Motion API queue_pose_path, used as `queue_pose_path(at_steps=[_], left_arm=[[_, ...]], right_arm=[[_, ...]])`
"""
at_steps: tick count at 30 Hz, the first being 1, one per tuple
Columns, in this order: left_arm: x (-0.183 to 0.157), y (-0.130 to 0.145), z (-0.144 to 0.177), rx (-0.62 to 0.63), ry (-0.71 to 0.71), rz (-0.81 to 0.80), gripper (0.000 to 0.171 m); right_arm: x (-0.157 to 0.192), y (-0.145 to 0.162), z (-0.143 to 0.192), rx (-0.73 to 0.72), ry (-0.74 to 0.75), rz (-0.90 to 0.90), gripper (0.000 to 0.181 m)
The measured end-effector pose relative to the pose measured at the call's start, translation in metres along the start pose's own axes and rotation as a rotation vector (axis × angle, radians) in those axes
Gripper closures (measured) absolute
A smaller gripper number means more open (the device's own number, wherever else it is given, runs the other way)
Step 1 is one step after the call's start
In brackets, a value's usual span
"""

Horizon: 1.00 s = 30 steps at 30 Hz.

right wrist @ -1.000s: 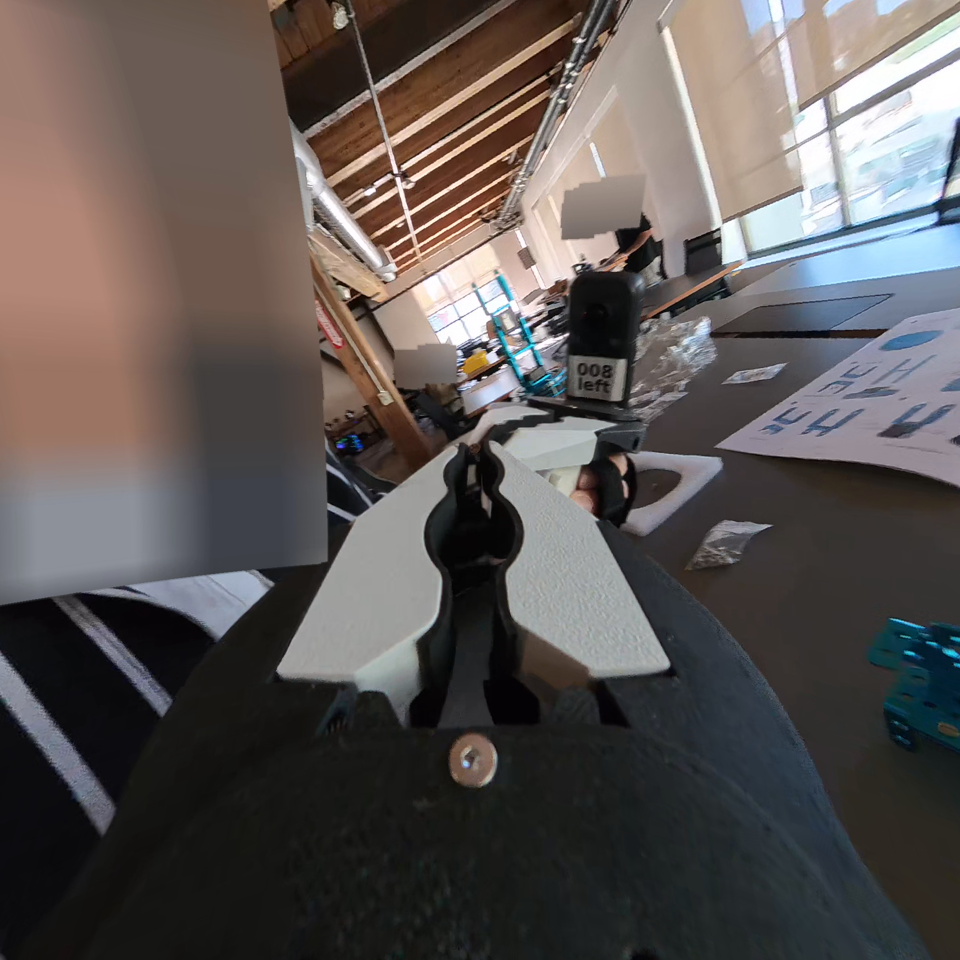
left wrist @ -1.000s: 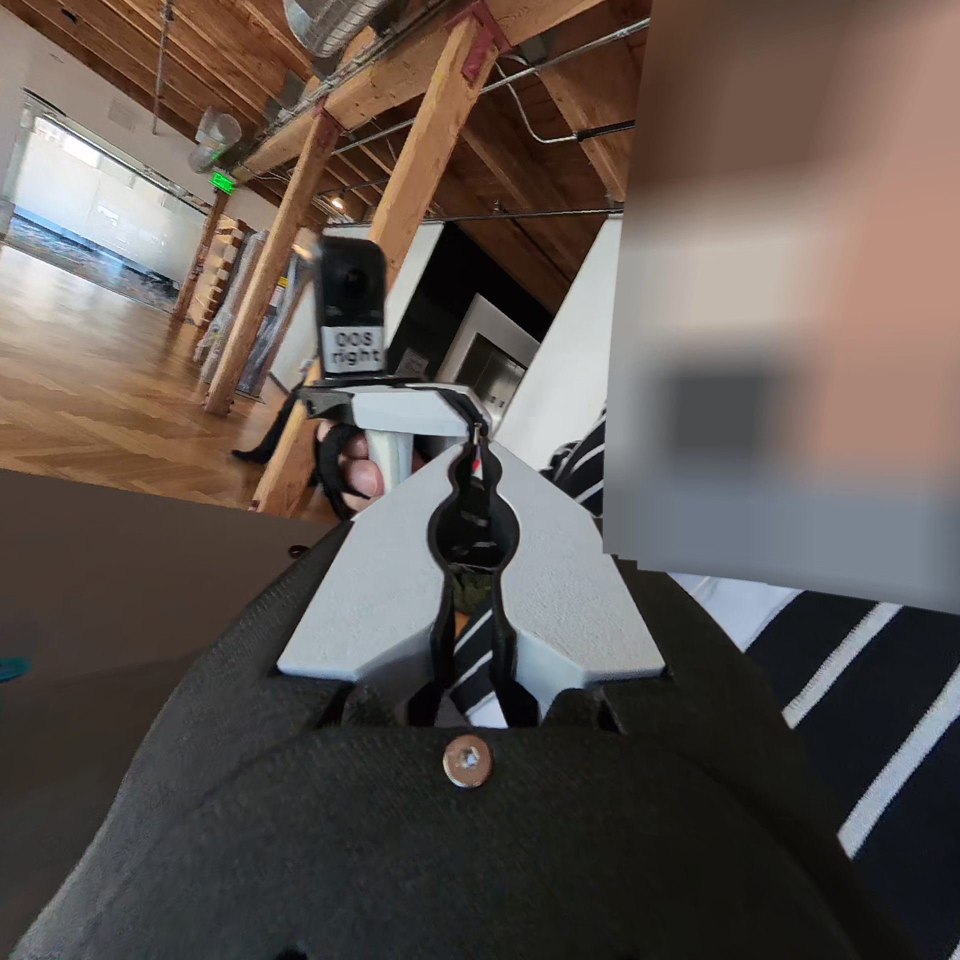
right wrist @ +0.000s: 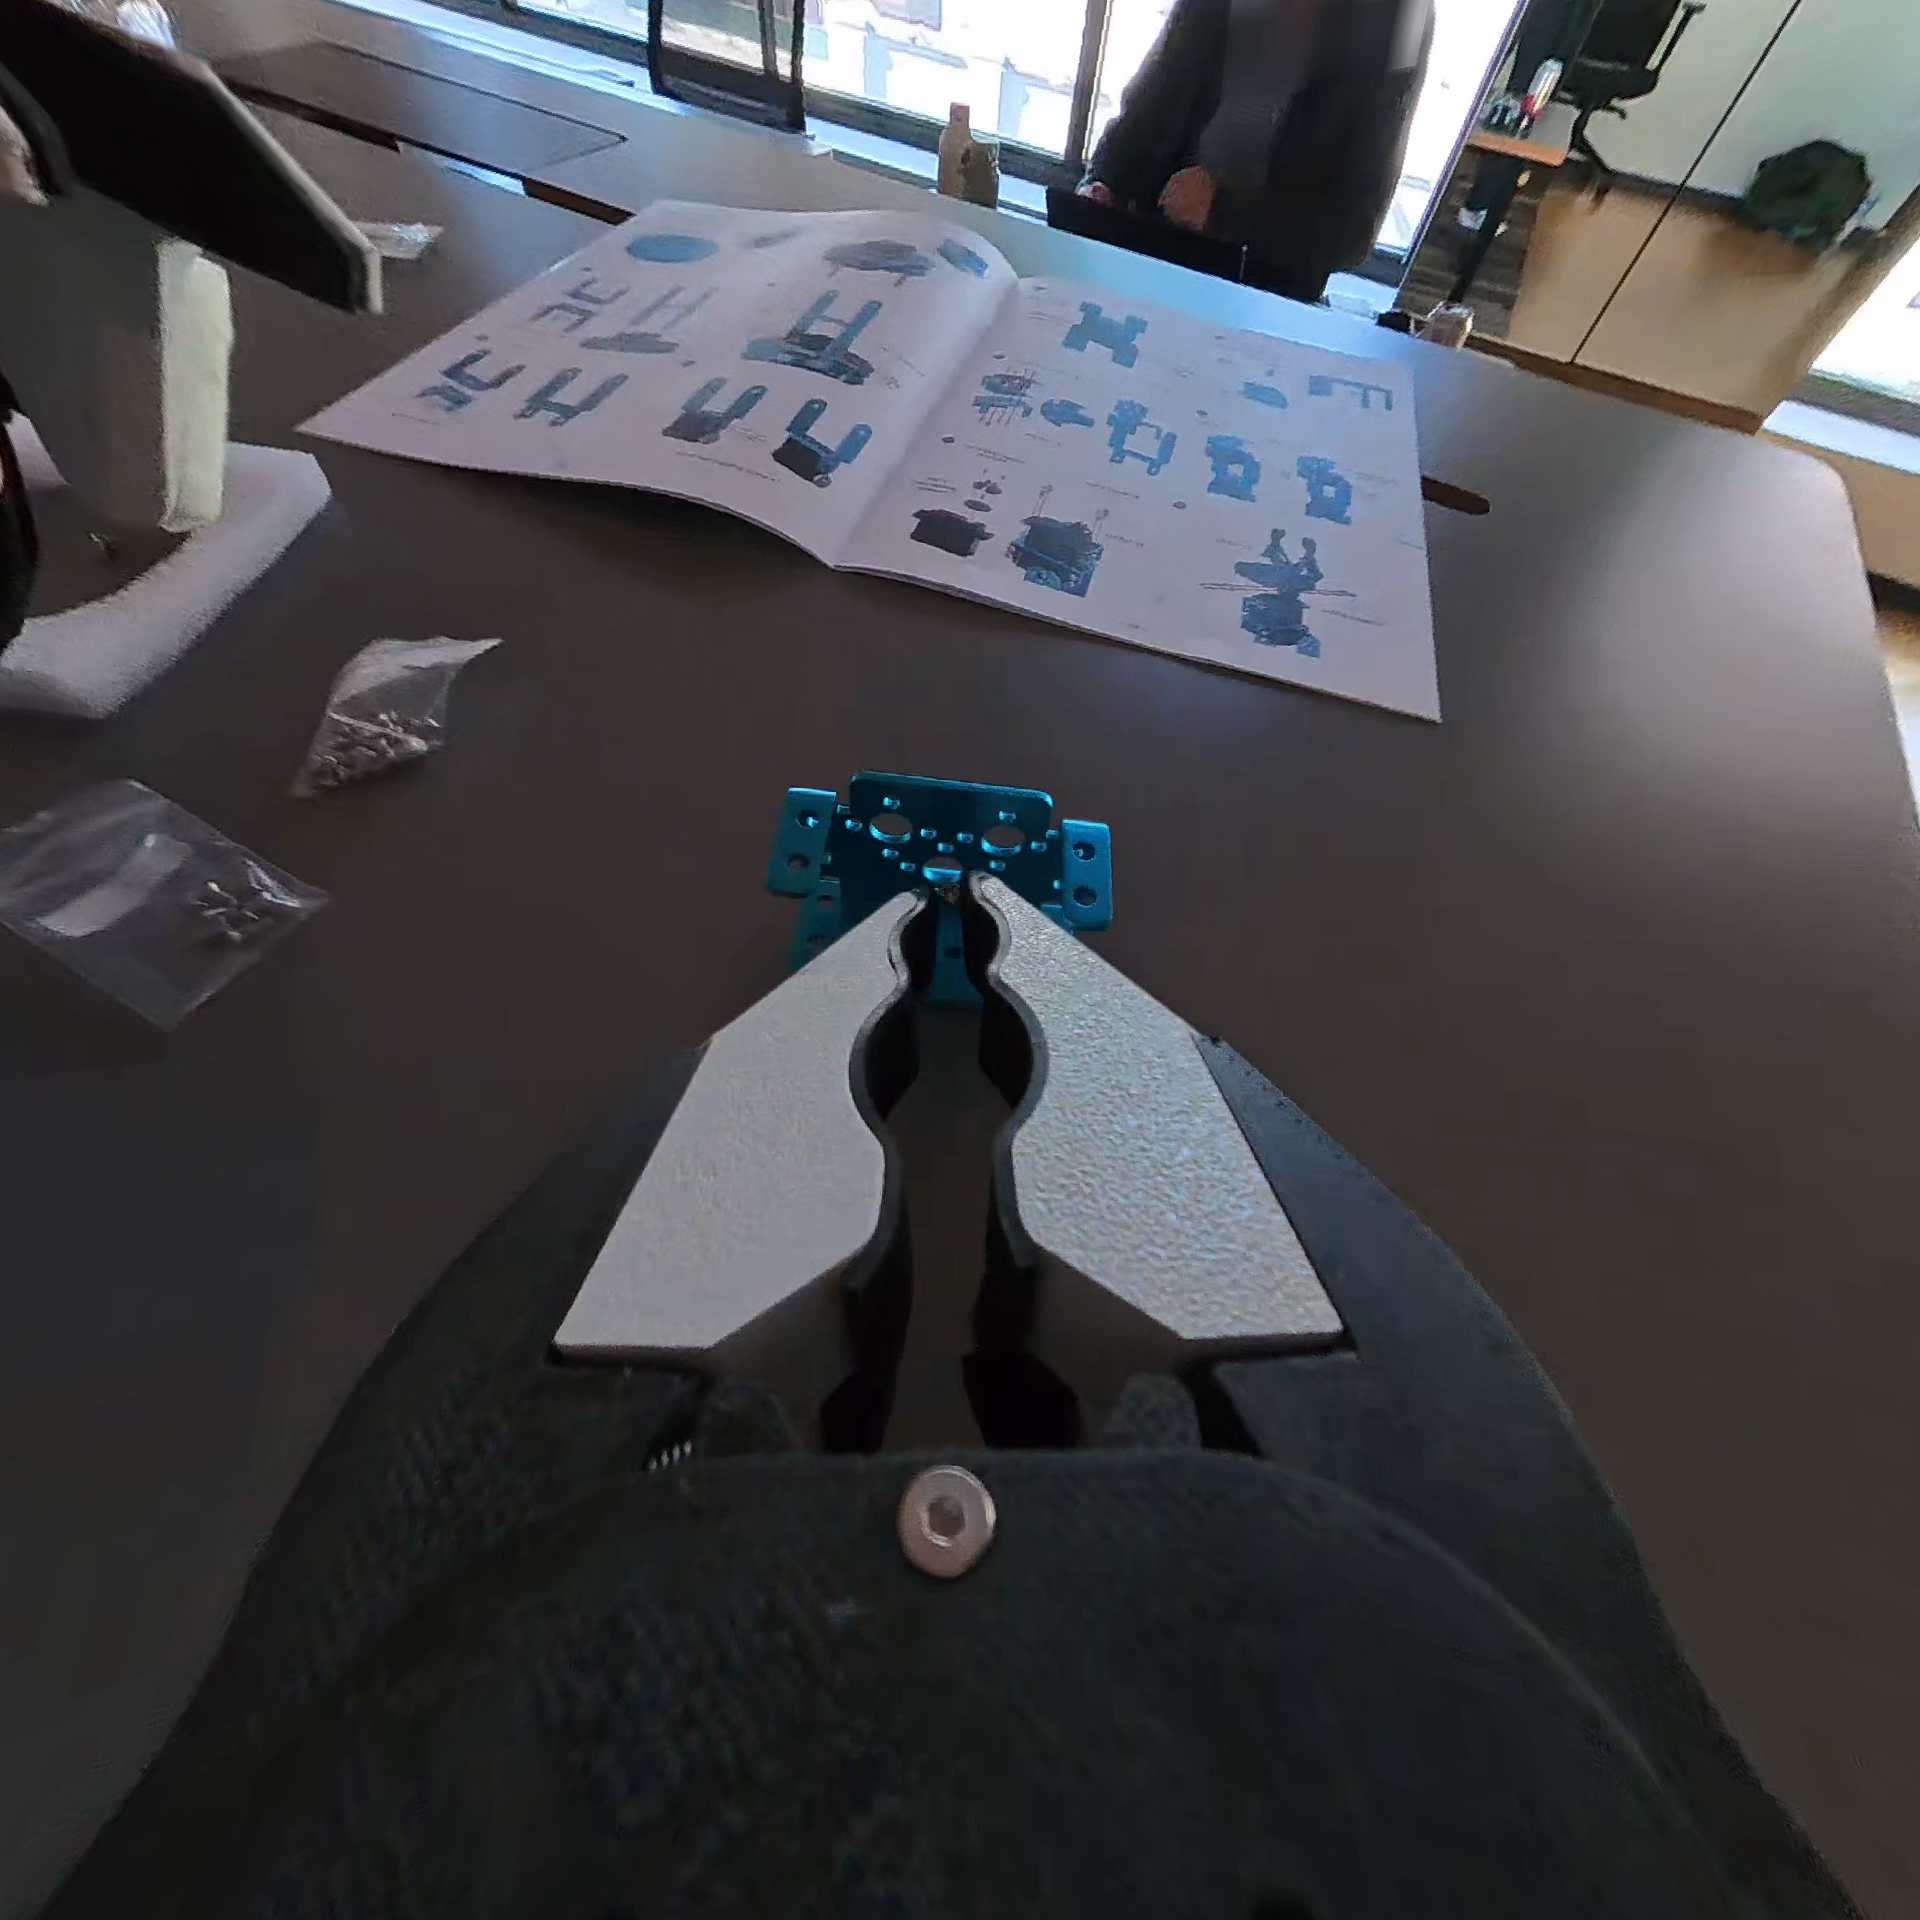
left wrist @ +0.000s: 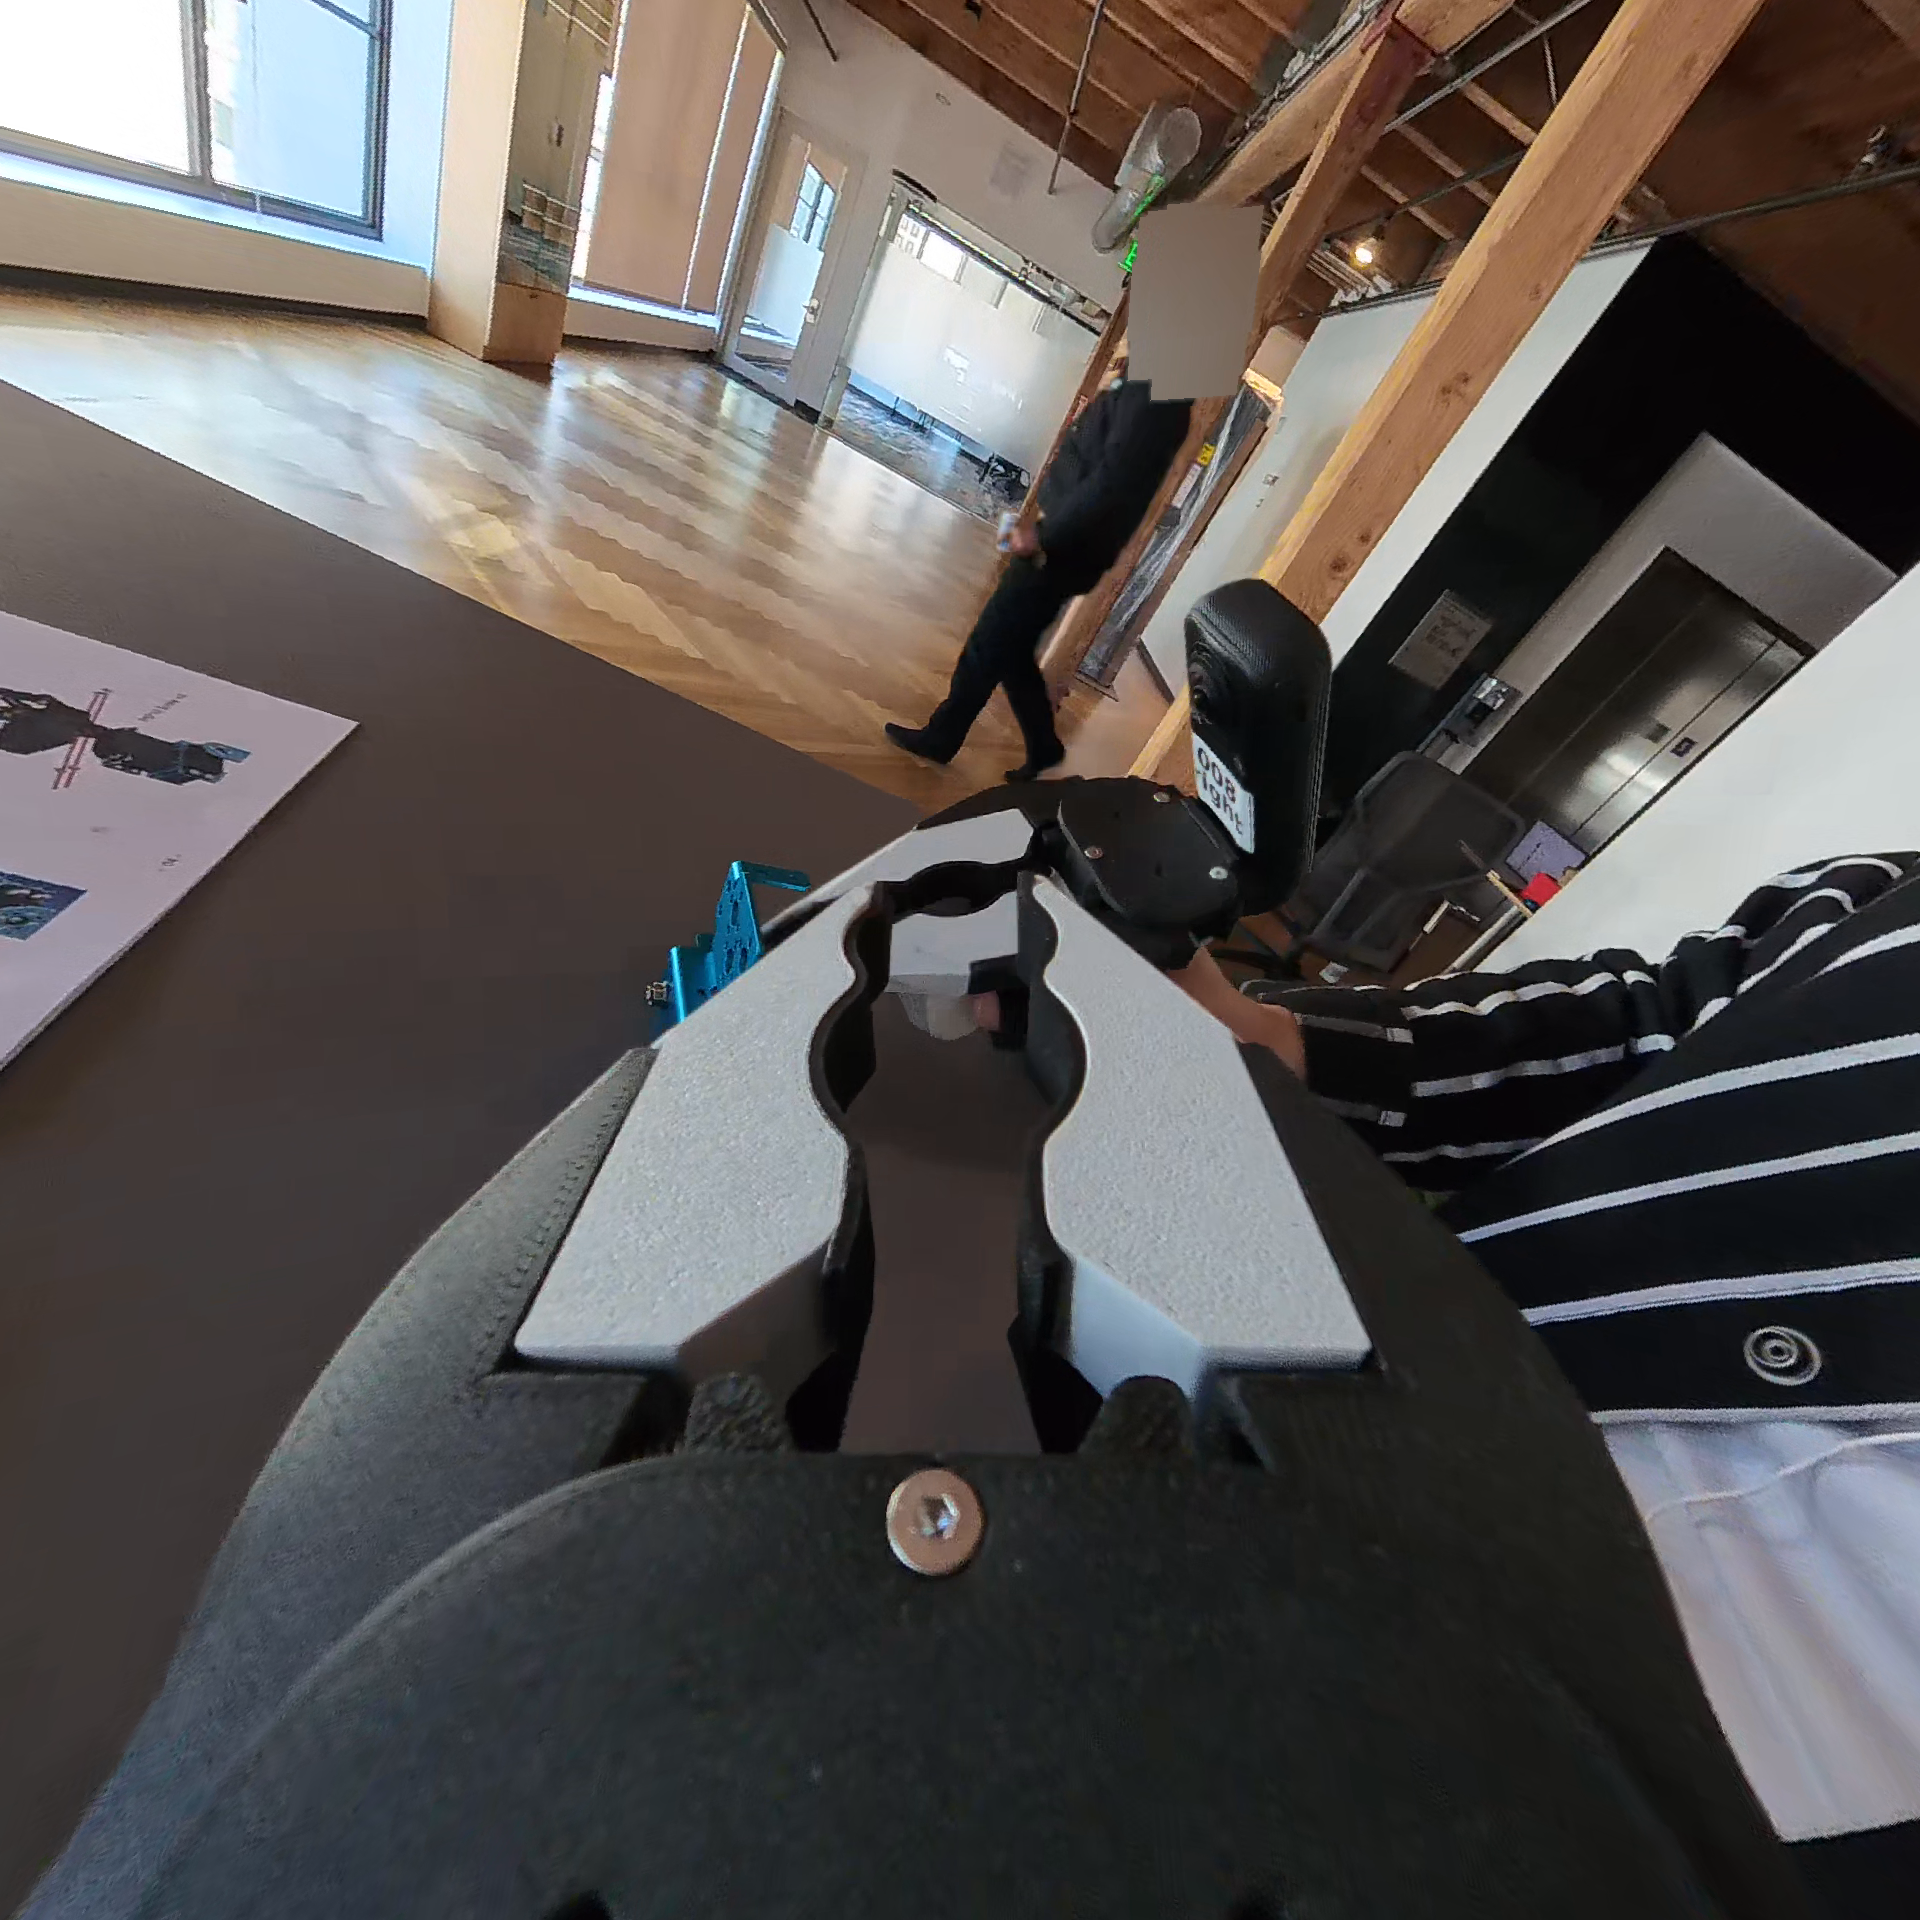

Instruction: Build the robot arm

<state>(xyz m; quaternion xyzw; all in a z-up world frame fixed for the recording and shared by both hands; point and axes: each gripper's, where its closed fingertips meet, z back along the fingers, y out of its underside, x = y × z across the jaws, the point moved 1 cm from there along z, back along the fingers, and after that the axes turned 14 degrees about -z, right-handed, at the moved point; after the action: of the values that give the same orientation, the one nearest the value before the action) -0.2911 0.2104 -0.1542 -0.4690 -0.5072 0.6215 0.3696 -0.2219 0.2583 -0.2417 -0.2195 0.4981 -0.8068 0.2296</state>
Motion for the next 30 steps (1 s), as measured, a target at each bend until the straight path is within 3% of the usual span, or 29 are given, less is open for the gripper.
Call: queue_pose_path(at_steps=[21,30], left_arm=[[-0.008,0.01,-0.009,0.054,0.038,-0.008,0.149],[-0.011,0.008,-0.009,0.05,0.053,0.0,0.149]], right_arm=[[-0.007,0.005,-0.012,0.069,0.018,0.03,0.176],[-0.013,0.006,-0.014,0.105,-0.011,-0.158,0.173]])
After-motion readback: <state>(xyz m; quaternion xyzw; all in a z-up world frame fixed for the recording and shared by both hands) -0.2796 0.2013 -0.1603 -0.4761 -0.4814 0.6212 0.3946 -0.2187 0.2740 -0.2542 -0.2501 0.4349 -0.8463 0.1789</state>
